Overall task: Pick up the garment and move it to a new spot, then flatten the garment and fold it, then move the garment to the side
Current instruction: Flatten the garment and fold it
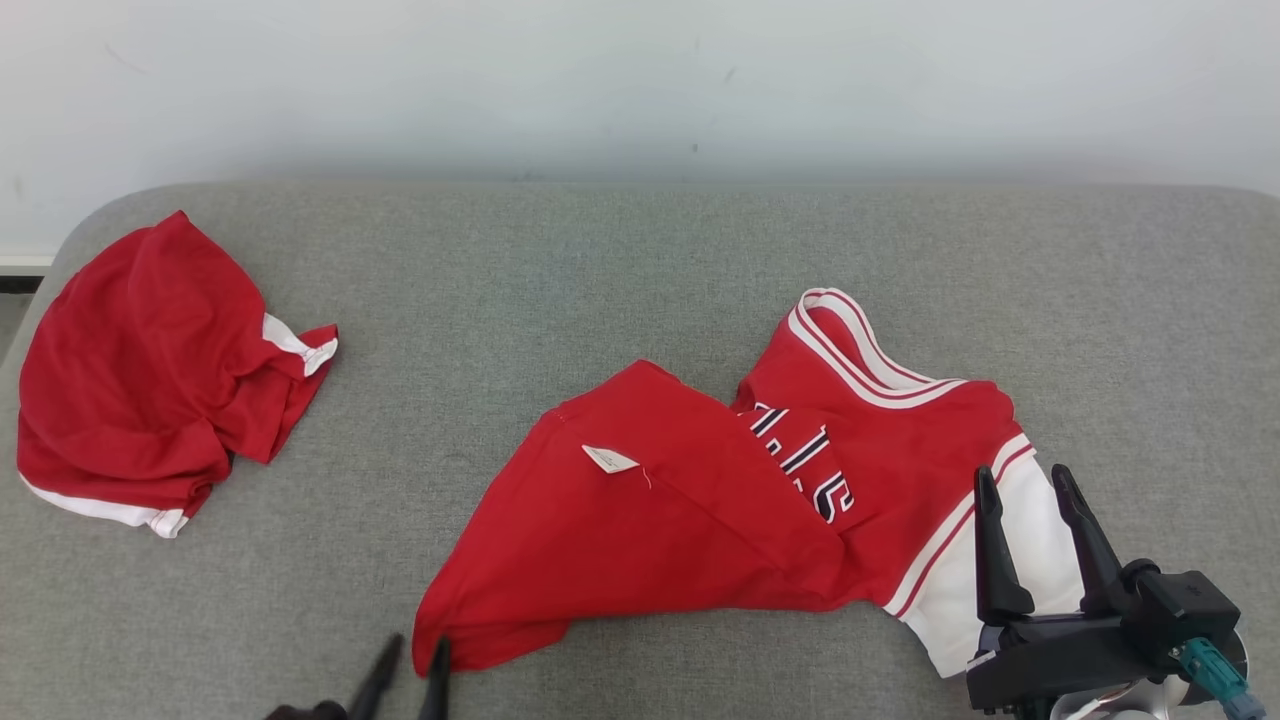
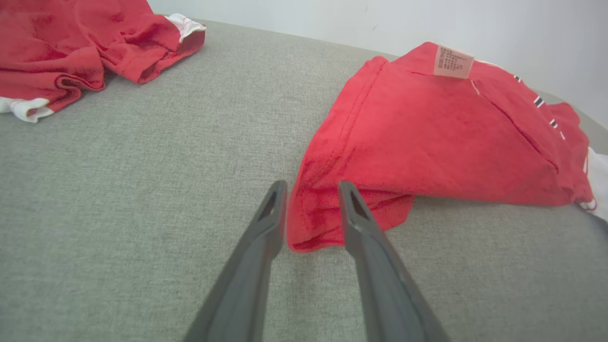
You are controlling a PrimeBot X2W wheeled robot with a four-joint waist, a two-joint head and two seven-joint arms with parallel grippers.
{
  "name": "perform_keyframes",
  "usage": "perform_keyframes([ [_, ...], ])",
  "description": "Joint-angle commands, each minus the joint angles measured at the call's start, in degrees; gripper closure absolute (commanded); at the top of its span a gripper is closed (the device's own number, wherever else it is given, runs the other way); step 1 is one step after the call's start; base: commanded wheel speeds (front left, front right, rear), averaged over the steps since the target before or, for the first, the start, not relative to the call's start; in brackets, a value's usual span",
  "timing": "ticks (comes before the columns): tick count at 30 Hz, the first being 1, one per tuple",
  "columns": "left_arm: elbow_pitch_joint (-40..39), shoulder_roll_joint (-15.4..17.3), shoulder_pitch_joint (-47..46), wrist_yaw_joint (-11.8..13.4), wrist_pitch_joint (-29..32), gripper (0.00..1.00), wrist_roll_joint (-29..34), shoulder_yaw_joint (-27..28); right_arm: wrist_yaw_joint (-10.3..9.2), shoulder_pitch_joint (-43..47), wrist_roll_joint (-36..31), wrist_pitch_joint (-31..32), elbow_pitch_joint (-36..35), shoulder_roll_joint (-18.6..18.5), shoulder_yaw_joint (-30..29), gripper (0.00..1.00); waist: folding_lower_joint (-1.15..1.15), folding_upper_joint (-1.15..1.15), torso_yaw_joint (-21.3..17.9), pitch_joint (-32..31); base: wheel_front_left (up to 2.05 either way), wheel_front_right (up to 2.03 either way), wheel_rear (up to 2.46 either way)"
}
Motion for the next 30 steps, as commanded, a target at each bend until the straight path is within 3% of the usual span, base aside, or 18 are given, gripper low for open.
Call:
perform_keyframes([
  [1,-0.6,-0.2,-0.6,-0.4,-0.3,0.0,0.2,0.8,-0.15,0.3,0.4,0.0,0.1,-0.4,0.1,0.0,0.01,0.0,0.0,-0.3,0.0,0.0,0.0],
  [9,-3.2,0.0,-6.3,-1.5,-0.3,0.0,1.9,3.6,-0.15,-0.7,0.3,0.0,0.4,-0.5,0.5,0.0,0.01,0.0,-0.8,-0.2,0.0,0.0,0.0],
  [16,-2.0,3.1,-18.1,-3.5,1.1,0.0,3.6,4.5,-0.15,-1.7,0.9,0.0,0.6,-0.3,1.0,0.0,0.01,0.0,-3.7,1.3,0.0,0.0,0.0],
  [23,-0.6,6.3,-29.9,-6.3,7.6,0.0,2.5,4.7,-0.15,-3.3,1.5,0.0,0.8,0.0,1.2,0.0,0.01,0.0,-7.9,4.2,0.0,0.0,0.0],
  [30,1.3,9.3,-36.3,-8.5,18.0,0.0,-1.2,3.9,-0.15,-4.6,2.0,0.0,1.4,0.2,1.4,0.0,0.01,0.0,-11.1,6.6,0.0,0.0,0.0],
])
